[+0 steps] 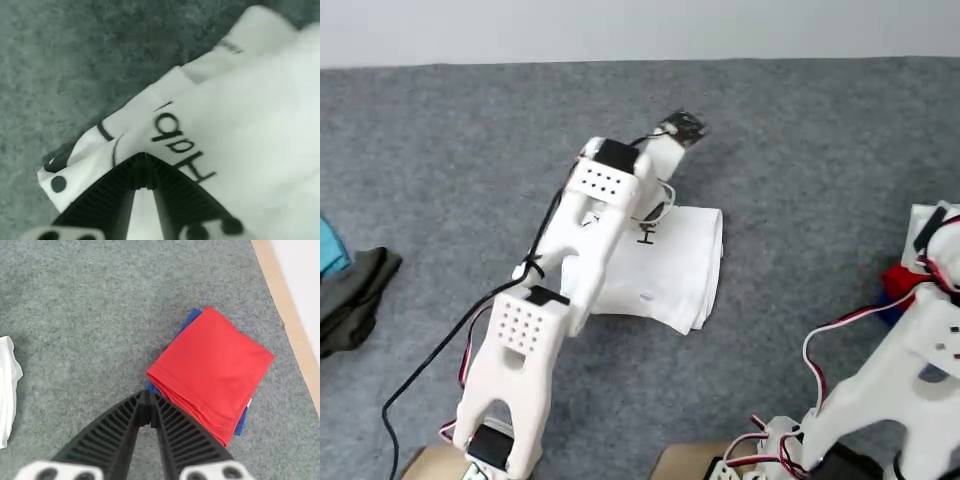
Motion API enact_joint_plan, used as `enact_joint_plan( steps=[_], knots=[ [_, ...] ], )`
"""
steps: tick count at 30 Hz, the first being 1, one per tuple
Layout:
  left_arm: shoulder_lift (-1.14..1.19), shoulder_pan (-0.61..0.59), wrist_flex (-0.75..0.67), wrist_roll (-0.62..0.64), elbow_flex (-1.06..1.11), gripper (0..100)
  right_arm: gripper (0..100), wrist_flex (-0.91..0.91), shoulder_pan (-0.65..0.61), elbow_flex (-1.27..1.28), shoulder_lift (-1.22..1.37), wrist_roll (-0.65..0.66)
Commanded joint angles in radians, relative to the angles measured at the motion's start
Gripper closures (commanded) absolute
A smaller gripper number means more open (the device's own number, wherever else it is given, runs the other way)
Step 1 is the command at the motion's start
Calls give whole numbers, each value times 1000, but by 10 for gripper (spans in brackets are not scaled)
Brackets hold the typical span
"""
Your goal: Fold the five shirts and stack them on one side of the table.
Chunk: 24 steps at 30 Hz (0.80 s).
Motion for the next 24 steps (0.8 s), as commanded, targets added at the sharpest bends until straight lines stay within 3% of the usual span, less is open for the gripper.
enact_joint_plan(
  steps=[1,6,10,17,24],
  knots=[
    [2,-41,-31,2,-22,994,990,41,12,-5,-38,9],
    [-2,-60,-25,-31,-24,994,990,41,8,-5,-35,9],
    [-21,-52,60,-31,-122,994,990,41,7,-5,-35,9],
    [-18,74,238,-31,-328,994,990,41,7,-5,-38,6],
    [3,170,176,-31,-337,994,990,41,7,-5,-38,6]
  ],
)
